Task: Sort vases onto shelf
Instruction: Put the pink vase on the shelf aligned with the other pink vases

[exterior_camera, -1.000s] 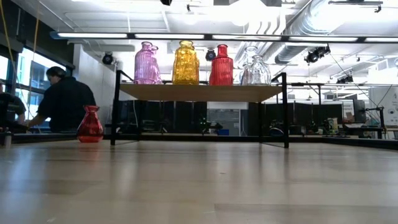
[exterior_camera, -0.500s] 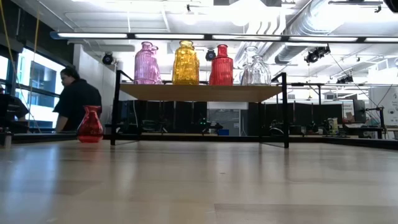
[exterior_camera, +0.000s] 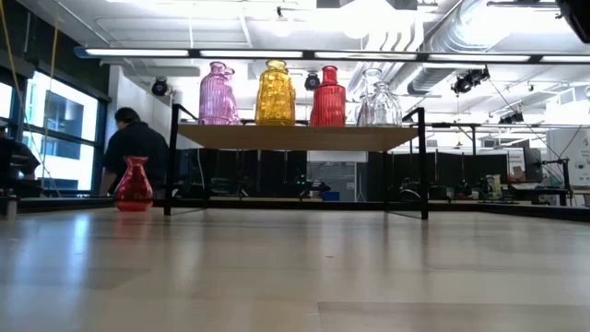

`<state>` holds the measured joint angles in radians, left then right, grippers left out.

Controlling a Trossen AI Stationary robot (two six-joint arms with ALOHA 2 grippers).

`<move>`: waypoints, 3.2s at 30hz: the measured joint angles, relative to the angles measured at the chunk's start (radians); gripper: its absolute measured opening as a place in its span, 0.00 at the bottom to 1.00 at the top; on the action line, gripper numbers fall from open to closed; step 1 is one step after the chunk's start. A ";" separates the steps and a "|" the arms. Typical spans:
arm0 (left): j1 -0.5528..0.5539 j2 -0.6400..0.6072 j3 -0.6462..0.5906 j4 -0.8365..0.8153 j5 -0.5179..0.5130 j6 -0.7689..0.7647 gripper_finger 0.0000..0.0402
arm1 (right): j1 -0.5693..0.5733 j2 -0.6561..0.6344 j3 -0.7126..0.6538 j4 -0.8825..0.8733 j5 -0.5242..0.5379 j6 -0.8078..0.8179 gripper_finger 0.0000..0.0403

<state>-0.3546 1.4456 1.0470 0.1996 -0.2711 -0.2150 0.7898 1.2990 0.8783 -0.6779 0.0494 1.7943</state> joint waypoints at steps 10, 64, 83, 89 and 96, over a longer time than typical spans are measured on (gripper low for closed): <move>0.001 0.000 0.000 -0.022 -0.004 0.000 0.73 | -0.038 0.062 0.000 0.004 -0.032 -0.021 0.33; 0.040 0.117 -0.001 0.082 0.186 -0.165 0.73 | -0.568 0.353 0.851 -0.337 -0.320 -1.080 0.01; 0.040 0.116 -0.001 0.055 0.208 -0.149 0.72 | -0.594 0.417 0.985 -0.358 -0.348 -1.077 0.01; 0.041 0.116 0.000 0.057 0.207 -0.150 0.65 | -0.594 0.417 0.985 -0.361 -0.347 -1.069 0.01; 0.040 0.116 0.000 0.059 0.207 -0.171 0.65 | -0.594 0.417 0.985 -0.354 -0.350 -1.072 0.01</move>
<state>-0.3145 1.5620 1.0466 0.2589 -0.0640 -0.3864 0.1959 1.7164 1.8629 -1.0316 -0.3004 0.7218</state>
